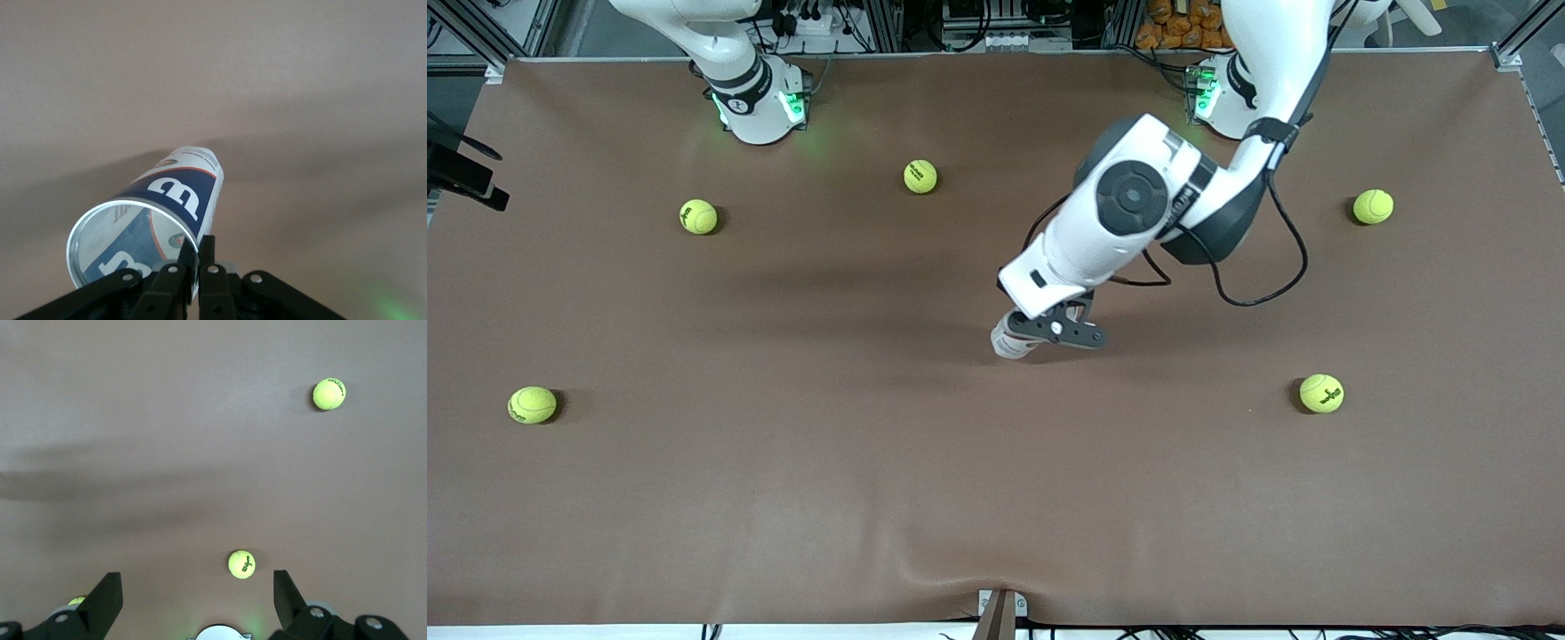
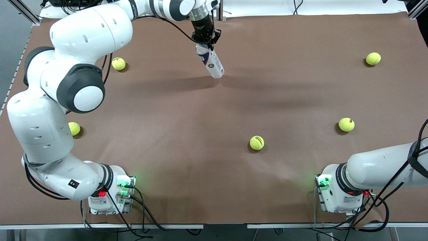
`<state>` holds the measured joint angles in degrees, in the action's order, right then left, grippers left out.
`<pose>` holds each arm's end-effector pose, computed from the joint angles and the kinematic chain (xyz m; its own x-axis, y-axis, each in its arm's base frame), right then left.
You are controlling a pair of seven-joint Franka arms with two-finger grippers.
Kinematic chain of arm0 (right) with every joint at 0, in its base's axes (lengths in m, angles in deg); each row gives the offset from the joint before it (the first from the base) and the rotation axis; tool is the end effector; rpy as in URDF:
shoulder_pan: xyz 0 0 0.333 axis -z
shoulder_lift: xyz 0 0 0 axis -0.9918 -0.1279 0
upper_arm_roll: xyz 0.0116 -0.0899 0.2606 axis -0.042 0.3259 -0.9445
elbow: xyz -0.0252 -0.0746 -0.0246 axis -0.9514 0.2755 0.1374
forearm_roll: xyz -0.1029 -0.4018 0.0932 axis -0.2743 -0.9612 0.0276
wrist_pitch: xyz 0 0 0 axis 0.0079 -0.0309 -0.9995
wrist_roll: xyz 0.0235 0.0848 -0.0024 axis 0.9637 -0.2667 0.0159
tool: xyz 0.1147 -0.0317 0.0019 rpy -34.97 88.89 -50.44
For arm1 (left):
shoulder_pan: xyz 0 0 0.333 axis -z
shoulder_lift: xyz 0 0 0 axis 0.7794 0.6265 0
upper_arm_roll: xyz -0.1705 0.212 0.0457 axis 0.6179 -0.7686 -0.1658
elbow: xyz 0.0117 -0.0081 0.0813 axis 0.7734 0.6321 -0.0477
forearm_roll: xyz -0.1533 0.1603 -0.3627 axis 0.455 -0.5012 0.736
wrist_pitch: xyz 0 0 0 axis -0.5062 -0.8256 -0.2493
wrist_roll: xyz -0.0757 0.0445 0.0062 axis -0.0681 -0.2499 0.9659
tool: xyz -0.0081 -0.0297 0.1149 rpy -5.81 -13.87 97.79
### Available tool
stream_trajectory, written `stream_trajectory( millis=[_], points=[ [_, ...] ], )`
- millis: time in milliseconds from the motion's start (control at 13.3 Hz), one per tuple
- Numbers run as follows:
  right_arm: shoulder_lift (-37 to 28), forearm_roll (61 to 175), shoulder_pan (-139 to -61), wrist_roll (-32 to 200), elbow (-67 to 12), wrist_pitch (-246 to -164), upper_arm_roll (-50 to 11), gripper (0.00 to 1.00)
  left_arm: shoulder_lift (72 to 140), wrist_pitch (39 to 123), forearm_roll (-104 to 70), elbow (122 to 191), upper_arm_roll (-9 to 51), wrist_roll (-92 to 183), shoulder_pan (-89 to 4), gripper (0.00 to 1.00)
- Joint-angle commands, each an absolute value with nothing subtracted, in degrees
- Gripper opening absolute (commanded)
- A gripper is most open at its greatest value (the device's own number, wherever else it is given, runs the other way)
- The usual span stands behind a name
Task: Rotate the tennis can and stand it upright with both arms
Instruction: 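Lower the can upright onto the table with the left gripper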
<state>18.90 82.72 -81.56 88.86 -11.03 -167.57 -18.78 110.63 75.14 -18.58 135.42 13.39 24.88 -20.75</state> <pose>0.5611 -0.0655 0.6220 0.9909 -0.1131 -0.0726 -0.1153 -0.9930 -0.0263 0.5545 -0.4681 0.3678 0.9826 -0.1793 -0.0488 -0.1655 -0.9638 0.2088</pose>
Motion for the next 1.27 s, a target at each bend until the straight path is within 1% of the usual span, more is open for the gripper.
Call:
stream_trajectory(
  millis=[0,150,525,600,675,975,1200],
  points=[
    [19.01,82.85,-81.59,89.84,-10.61,-167.52,-19.09,1.0,112.27,72.44,-26.15,133.13,12.62,24.16,-17.55,0.0],
    [18.39,82.67,-81.95,89.84,-10.61,-167.96,-19.18,1.0,113.67,72.44,-29.07,133.05,12.53,24.42,-15.44,0.0],
    [18.39,82.76,-81.86,89.84,-10.61,-168.14,-19.27,1.0,115.26,72.44,-31.28,133.13,12.71,24.77,-13.85,0.0],
    [18.39,82.85,-81.95,89.84,-10.61,-168.14,-19.27,1.0,115.26,72.44,-31.28,133.13,12.79,24.77,-13.85,0.45],
    [18.39,82.94,-81.86,89.84,-10.61,-168.14,-19.27,1.0,115.17,72.44,-31.19,133.22,12.79,24.34,-13.94,0.99],
    [18.39,82.85,-81.86,89.84,-10.61,-168.14,-19.27,1.0,114.47,72.53,-31.19,133.05,12.79,24.6,-14.03,1.0],
    [18.39,82.85,-81.86,89.84,-10.61,-168.23,-19.27,1.0,111.23,72.18,-31.28,133.05,12.88,24.69,-15.08,1.0]
  ],
)
